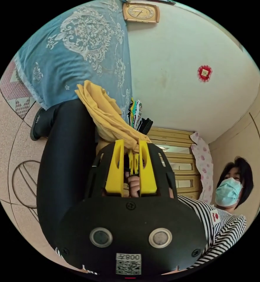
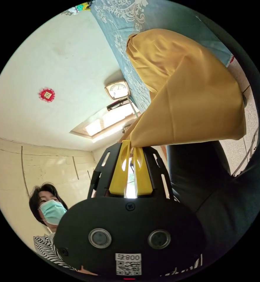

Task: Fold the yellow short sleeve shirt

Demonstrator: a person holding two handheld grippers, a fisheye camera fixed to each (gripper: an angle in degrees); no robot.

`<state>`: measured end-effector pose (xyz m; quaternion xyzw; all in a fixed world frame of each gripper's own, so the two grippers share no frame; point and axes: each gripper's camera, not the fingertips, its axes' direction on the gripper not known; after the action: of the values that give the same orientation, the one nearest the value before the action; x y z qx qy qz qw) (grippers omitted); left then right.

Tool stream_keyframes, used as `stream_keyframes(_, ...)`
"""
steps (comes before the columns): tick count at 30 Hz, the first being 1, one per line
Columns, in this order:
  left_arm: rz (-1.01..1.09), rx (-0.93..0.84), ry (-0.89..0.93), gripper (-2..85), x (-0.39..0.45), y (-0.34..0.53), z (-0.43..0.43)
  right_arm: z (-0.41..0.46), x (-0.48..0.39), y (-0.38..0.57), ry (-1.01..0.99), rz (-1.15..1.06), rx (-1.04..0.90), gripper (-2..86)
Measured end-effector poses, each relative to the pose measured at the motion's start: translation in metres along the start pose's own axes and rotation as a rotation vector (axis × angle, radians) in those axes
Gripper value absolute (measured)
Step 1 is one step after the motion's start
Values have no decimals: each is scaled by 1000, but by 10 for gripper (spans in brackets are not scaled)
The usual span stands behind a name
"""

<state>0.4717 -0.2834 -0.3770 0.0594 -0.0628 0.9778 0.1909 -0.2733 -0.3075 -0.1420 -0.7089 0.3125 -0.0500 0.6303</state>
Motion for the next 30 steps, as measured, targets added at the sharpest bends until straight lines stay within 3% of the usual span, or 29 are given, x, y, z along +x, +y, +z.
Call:
stream_keyframes(7, -155, -78, -24, 139, -21, -57, 22, -3, 8, -13, 79, -36, -66, 6)
stream_keyframes(10, -200, -67, 53, 145, -21, -77, 32, -5, 14, -20, 83, -45, -82, 6)
stream_keyframes(18, -169, -117, -50, 147, 13, -142, 59, -7, 37, -40, 106, -53, -116, 5)
stream_keyframes(27, -148, -190, -148, 116, 60, -221, 114, -20, 76, -66, 121, -51, -126, 5)
stream_keyframes(30, -144, -199, -177, 64, 76, -242, 132, -25, 90, -75, 131, -52, -132, 5)
